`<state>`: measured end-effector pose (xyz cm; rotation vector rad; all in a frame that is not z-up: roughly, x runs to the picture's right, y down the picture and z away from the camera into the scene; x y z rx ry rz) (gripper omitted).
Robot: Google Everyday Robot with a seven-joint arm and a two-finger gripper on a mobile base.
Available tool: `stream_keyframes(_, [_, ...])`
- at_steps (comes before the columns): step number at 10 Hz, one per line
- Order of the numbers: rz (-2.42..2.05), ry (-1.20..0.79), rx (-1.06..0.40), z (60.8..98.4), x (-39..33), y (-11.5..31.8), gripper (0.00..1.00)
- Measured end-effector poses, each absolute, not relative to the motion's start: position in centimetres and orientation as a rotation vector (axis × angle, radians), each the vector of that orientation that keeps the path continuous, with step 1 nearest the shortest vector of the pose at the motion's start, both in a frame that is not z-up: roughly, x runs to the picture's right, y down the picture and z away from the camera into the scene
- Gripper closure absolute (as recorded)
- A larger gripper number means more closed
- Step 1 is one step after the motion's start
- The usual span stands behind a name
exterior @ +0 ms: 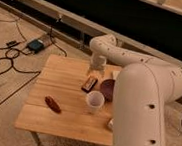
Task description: Wipe the white sponge on the table
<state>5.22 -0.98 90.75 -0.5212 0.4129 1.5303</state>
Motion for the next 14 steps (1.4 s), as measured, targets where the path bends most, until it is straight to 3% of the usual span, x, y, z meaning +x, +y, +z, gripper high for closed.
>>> stream_keyframes(6, [1.574,0.443,-0.493,95.8,10.3,-2.4,0.35])
stream_keyframes(14, [1.562,0.549,-0.452,99.1,14.6,-1.6,0.35])
